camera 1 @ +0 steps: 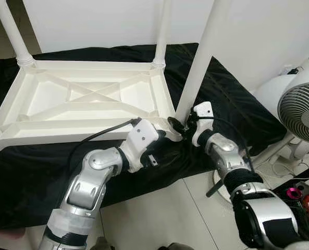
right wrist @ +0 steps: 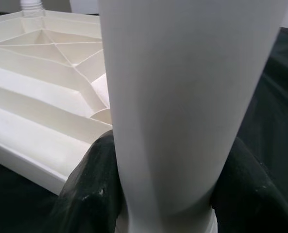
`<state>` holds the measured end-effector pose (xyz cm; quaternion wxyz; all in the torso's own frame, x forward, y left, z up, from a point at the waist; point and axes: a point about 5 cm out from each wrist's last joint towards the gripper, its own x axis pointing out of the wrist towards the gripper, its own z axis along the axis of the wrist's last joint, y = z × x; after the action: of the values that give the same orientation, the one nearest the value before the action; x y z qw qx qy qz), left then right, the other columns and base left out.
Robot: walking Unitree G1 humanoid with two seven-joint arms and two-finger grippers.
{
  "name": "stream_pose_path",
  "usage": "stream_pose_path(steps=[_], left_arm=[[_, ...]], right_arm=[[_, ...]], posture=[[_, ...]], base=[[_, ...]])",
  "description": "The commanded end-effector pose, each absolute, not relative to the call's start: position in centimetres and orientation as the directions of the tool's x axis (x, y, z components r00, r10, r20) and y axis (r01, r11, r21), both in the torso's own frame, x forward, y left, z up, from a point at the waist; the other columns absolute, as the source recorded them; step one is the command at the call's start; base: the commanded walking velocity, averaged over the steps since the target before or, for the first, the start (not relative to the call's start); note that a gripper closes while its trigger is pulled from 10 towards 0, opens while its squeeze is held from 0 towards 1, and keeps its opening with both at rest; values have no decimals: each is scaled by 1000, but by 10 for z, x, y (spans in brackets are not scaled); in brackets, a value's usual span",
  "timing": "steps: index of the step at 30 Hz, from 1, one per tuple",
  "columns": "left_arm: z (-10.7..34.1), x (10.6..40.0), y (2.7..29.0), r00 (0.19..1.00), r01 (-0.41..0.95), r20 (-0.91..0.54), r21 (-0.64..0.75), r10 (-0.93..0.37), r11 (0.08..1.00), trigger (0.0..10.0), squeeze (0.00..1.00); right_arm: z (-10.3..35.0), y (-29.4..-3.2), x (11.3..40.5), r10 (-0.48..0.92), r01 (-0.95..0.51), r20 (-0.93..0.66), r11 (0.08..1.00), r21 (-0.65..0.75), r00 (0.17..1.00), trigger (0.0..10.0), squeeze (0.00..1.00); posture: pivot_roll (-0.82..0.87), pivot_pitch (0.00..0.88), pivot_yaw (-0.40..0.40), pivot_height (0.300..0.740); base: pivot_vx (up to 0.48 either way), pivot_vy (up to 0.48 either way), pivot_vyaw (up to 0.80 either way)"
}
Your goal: Building children table
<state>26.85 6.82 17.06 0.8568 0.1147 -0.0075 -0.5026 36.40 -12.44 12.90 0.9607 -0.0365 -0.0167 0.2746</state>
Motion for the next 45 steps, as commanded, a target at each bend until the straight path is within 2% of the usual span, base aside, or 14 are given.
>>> stream_pose_path(steps=[1, 4, 6, 9, 13, 14, 18, 26, 27, 32, 37, 38, 40, 45], left_arm=[[173, 273, 71, 587, 800, -84, 215, -805, 560, 10000, 0], [172, 272, 70, 587, 800, -84, 214, -805, 561, 10000, 0], [171, 272, 70, 586, 801, -85, 207, -806, 561, 10000, 0], [169, 270, 69, 583, 805, -92, 200, -808, 558, 10000, 0], [168, 270, 69, 581, 807, -94, 197, -809, 557, 10000, 0], [167, 269, 69, 578, 809, -96, 193, -810, 555, 10000, 0], [167, 270, 69, 577, 810, -97, 192, -811, 553, 10000, 0], [168, 271, 68, 584, 806, -92, 188, -807, 561, 10000, 0], [168, 271, 68, 585, 805, -91, 188, -806, 563, 10000, 0], [168, 270, 69, 587, 804, -91, 187, -804, 565, 10000, 0], [169, 269, 72, 593, 799, -89, 189, -800, 571, 10000, 0], [169, 269, 72, 593, 799, -91, 190, -800, 571, 10000, 0], [168, 268, 73, 588, 803, -94, 189, -803, 566, 10000, 0], [169, 265, 75, 571, 815, -90, 185, -816, 550, 10000, 0]], right_arm=[[121, -120, 361, 478, -478, -13, 876, -66, 878, 10000, 0], [120, -113, 360, 421, -421, -6, 906, -35, 907, 10000, 0], [114, -104, 357, 271, -270, -37, 962, 34, 962, 10000, 0], [110, -93, 350, 104, -99, -77, 993, 58, 992, 10000, 0], [112, -84, 346, 91, -86, -71, 994, 70, 993, 10000, 0], [115, -71, 341, 86, -82, -57, 994, 69, 995, 10000, 0], [119, -64, 339, 86, -84, -46, 996, 42, 995, 10000, 0], [120, -63, 335, 99, -97, -46, 994, 60, 994, 10000, 0], [120, -62, 333, 149, -145, -38, 985, 97, 988, 10000, 1000], [123, -66, 330, 192, -191, -8, 979, 78, 981, 10000, 1000], [126, -82, 326, 227, -229, 30, 971, 68, 973, 10000, 984], [128, -87, 325, 255, -257, 41, 964, 69, 966, 10000, 0], [132, -97, 321, 344, -348, 66, 935, 65, 937, 10000, 0], [136, -109, 318, 438, -440, 82, 898, 8, 895, 10000, 0]], posture=[[-23, 47, -58, 740], [-25, 50, -58, 740], [-33, 54, -58, 740], [-38, 54, -55, 740], [-41, 59, -55, 740], [-45, 60, -52, 740], [-52, 65, -53, 740], [-47, 65, -63, 740], [-44, 65, -65, 740], [-38, 63, -69, 740], [-31, 62, -70, 740], [-31, 62, -70, 740], [-34, 63, -65, 740], [-32, 61, -61, 740]], base=[[0, 0, 0], [0, 0, 0], [0, 0, 0], [0, 0, 0], [0, 0, 0], [0, 0, 0], [0, 0, 0], [0, 0, 0], [0, 0, 0], [0, 0, 0], [0, 0, 0], [0, 0, 0], [0, 0, 0], [0, 0, 0]])
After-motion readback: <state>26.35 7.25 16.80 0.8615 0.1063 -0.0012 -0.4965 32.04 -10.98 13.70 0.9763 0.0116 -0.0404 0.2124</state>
